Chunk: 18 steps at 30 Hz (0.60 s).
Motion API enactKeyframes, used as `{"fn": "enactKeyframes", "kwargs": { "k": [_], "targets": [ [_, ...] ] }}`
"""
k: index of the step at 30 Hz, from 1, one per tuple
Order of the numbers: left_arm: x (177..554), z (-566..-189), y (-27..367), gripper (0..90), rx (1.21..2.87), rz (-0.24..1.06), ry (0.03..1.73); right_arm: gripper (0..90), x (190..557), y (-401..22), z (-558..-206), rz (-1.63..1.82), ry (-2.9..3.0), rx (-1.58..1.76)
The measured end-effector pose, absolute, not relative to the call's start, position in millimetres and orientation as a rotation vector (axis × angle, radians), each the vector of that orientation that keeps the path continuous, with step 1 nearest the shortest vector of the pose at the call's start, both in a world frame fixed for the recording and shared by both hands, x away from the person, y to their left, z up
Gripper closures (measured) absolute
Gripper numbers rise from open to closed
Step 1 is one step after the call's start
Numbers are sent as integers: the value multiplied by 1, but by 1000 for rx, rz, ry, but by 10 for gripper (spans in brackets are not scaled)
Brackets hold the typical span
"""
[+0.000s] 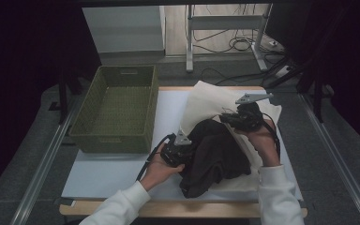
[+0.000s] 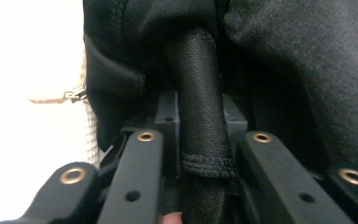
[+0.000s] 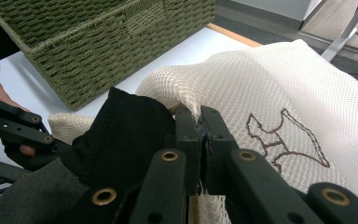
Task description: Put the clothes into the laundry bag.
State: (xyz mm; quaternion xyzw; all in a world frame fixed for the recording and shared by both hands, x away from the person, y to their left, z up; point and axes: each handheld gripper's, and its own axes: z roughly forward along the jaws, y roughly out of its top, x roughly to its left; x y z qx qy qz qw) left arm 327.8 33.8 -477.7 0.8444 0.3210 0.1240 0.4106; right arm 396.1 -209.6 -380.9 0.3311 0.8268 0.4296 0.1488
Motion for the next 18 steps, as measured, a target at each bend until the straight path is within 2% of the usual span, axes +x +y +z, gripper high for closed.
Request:
{"fn": "enactKeyframes", "kwargs": {
  "k": [18],
  "targets": [
    [358, -466, 1, 808, 2161, 377, 836, 871, 391, -209, -374, 1273, 2374, 915]
  ]
}}
